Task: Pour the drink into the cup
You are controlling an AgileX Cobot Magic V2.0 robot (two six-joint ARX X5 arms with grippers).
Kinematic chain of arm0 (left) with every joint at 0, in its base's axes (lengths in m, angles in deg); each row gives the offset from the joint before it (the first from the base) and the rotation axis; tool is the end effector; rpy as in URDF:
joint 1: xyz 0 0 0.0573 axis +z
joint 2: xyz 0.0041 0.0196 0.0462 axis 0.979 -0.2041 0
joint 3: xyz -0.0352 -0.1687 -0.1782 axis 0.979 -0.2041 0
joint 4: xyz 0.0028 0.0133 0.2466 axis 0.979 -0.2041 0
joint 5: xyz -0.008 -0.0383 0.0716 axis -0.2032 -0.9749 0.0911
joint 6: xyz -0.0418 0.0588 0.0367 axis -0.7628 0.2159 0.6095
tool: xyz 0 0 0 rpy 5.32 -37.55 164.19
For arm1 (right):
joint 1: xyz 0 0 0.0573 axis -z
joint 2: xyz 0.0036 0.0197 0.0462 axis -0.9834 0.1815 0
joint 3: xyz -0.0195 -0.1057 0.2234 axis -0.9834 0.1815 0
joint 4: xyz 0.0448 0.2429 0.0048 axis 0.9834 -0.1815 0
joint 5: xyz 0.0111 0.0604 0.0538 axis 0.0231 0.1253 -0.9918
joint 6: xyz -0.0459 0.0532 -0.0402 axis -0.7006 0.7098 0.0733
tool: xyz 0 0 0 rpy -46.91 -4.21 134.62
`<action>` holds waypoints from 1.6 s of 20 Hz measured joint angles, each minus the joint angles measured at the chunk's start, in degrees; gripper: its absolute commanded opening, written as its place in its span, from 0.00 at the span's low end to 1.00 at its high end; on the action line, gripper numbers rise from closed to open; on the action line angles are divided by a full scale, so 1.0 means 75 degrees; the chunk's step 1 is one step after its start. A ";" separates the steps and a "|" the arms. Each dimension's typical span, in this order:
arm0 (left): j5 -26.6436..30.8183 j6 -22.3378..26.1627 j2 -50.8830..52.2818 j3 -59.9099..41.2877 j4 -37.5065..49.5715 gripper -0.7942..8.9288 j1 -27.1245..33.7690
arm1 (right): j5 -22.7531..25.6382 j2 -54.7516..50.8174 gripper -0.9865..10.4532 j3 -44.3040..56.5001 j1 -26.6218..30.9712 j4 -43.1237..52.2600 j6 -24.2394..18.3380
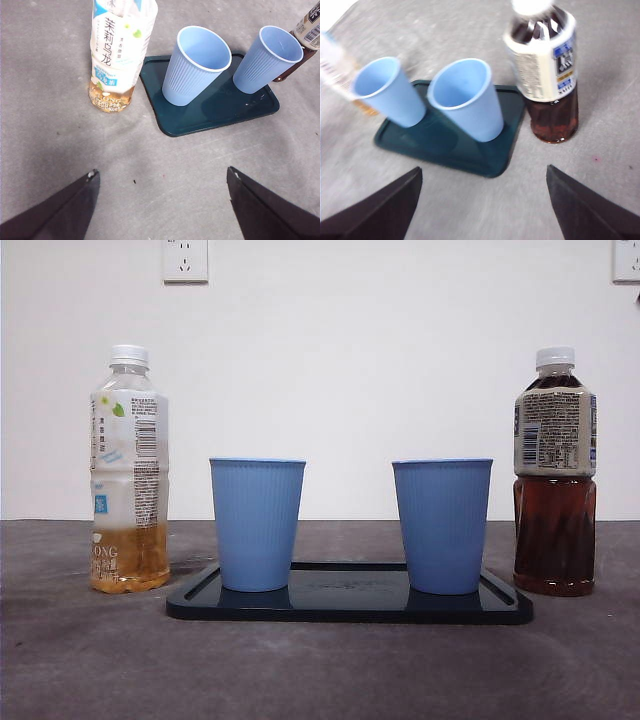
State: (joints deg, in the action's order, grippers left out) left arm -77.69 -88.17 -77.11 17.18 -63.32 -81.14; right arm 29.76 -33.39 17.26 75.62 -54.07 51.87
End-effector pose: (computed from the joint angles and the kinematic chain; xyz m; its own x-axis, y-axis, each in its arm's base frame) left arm 0.1268 -0.0353 0.2638 0.6842 -0.4649 -0.5619 0.3877 0.8845 -0.2597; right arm 0.1515 0.0390 0.2388 0.7485 0.4764 -0.4613 -0.3217 0.8691 0.3756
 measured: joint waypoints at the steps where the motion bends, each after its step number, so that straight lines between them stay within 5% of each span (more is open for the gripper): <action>1: 0.0000 0.0000 0.0000 0.0000 0.0000 0.50 0.0000 | 0.0125 0.0023 0.43 0.0350 -0.0041 0.0510 0.0204; 5: 0.0000 0.0000 0.0000 0.0000 0.0003 0.50 0.0000 | 0.0769 0.0114 0.43 0.1609 -0.0443 0.2681 0.1148; 9: -0.0003 0.0000 0.0000 0.0000 0.0003 0.50 0.0000 | 0.1816 0.0708 0.43 0.2425 -0.1061 0.4217 0.1466; 13: -0.0003 0.0000 0.0000 0.0000 0.0003 0.50 0.0000 | 0.2518 0.1690 0.43 0.2771 -0.1329 0.5796 0.1390; 32: 0.0000 0.0000 0.0000 0.0000 0.0003 0.50 0.0000 | 0.2981 0.6627 0.43 0.2769 -0.1326 1.1436 0.0539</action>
State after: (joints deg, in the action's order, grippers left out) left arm -77.69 -88.17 -77.11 17.18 -63.30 -81.14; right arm 52.12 16.31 38.02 65.67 31.70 55.92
